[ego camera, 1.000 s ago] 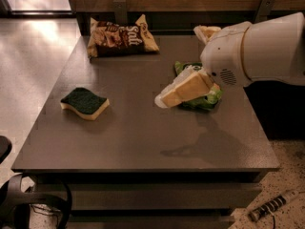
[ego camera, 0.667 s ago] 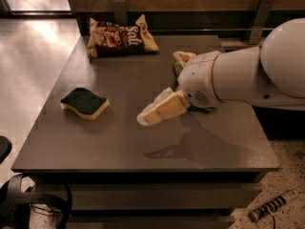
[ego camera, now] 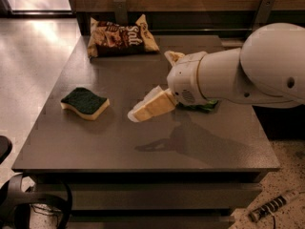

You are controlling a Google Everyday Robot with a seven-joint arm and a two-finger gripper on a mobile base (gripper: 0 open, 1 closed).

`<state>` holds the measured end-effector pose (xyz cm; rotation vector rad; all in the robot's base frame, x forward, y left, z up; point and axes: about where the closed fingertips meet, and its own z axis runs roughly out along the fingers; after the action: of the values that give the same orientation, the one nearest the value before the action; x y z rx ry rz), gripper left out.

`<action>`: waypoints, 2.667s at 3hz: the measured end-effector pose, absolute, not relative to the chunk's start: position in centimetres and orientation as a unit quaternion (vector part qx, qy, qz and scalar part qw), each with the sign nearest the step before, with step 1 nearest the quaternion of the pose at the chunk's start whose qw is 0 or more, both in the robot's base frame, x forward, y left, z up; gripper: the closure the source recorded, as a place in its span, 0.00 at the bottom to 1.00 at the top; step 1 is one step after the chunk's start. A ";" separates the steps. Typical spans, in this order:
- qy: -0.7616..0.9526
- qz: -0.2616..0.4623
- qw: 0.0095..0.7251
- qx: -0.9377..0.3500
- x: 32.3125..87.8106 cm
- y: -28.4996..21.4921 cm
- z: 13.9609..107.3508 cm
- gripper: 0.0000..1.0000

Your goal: Pick sponge

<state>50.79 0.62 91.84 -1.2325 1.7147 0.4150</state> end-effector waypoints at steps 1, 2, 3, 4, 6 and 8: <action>0.686 0.185 0.487 -0.508 52.9 3.9 90.5 0.00; 0.669 0.212 0.497 -0.510 54.3 7.1 89.1 0.00; 0.660 0.249 0.501 -0.502 54.8 9.8 87.5 0.00; 0.659 0.289 0.498 -0.484 55.2 12.1 85.0 0.00; 0.655 0.330 0.506 -0.454 55.5 14.3 82.1 0.00; 0.652 0.331 0.505 -0.458 55.3 14.7 82.3 0.49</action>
Offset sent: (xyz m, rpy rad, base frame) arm 0.0569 0.1105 -0.0506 0.1717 -0.0121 0.1373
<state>55.27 14.72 82.32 -1.1043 1.5735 0.7994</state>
